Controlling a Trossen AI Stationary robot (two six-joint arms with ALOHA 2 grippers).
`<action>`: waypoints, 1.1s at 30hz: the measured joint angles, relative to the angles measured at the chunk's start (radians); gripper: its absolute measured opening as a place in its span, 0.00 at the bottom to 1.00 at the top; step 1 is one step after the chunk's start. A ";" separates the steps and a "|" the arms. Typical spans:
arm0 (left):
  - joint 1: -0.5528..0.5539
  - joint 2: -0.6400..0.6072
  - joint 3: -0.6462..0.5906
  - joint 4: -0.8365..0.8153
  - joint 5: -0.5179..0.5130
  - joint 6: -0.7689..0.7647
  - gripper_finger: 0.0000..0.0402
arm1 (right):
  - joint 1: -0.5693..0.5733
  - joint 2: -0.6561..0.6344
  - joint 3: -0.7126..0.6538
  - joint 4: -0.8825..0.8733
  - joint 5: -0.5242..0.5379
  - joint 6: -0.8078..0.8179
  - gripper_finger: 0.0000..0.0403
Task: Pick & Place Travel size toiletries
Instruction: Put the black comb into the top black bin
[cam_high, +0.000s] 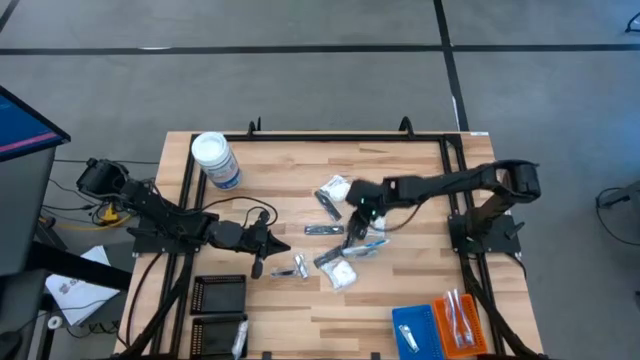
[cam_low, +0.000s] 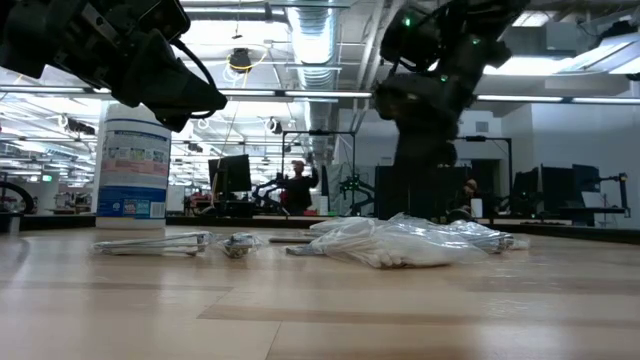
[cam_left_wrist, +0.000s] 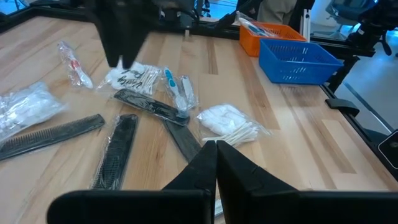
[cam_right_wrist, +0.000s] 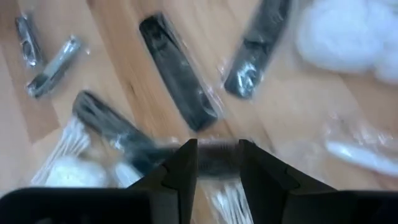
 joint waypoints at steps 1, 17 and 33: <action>0.000 0.000 0.000 0.000 0.000 0.000 0.01 | -0.028 -0.006 0.001 -0.029 -0.041 0.000 0.27; 0.000 0.000 -0.017 0.007 0.001 -0.019 0.01 | -0.289 0.048 0.003 -0.051 -0.421 -0.155 0.23; 0.001 0.000 -0.017 0.020 -0.010 -0.020 0.01 | -0.216 0.065 0.002 -0.032 -0.266 -0.017 0.23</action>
